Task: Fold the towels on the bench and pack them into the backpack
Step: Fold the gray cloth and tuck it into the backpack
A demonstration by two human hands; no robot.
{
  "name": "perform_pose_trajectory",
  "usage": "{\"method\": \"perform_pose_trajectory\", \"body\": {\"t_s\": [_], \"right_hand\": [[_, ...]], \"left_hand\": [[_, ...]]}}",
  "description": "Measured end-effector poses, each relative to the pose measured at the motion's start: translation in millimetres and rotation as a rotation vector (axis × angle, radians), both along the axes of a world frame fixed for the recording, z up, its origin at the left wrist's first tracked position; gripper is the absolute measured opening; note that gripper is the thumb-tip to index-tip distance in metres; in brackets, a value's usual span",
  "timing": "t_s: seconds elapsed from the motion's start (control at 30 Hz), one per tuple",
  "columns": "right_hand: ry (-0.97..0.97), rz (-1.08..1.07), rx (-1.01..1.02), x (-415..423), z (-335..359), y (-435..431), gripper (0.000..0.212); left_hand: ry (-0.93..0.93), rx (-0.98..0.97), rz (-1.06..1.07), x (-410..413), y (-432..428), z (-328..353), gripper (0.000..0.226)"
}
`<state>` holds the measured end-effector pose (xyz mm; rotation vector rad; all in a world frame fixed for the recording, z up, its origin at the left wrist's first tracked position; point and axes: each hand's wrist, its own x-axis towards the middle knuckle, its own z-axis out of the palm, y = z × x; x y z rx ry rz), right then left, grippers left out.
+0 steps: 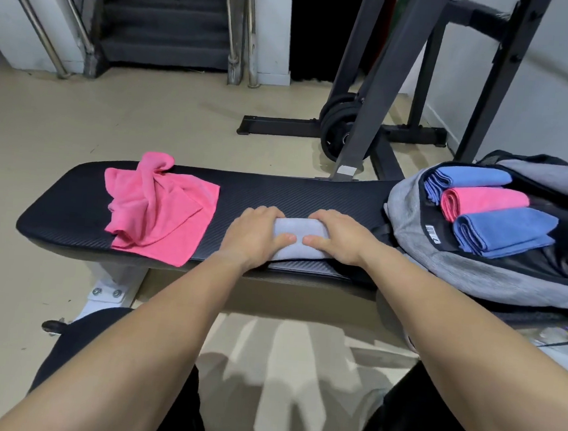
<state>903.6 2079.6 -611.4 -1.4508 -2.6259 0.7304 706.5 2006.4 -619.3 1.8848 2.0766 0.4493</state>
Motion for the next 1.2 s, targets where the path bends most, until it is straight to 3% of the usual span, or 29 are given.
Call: {"method": "perform_pose_trajectory", "body": {"t_s": [0.33, 0.47, 0.57, 0.77, 1.03, 1.2], "right_hand": [[0.038, -0.065, -0.018, 49.9, 53.7, -21.3, 0.052], [0.161, -0.246, 0.060, 97.2, 91.8, -24.9, 0.069], [0.273, -0.393, 0.090, 140.4, 114.2, -22.5, 0.062], [0.197, -0.536, 0.200, 231.2, 136.0, -7.4, 0.061], [0.044, -0.703, 0.201, 315.7, 112.9, 6.7, 0.070], [-0.018, -0.714, 0.169, 340.0, 86.7, 12.9, 0.075]], "left_hand": [[-0.144, 0.045, 0.035, 40.2, -10.2, 48.6, 0.039], [-0.229, 0.095, 0.034, 82.8, 0.7, 78.6, 0.041], [-0.305, 0.123, -0.006, 127.3, 16.0, 96.5, 0.044], [-0.469, 0.084, -0.201, 222.7, 49.3, 113.7, 0.035], [-0.390, 0.015, -0.374, 310.9, 89.4, 90.9, 0.047], [-0.295, -0.011, -0.403, 333.9, 105.8, 69.4, 0.040]]}}
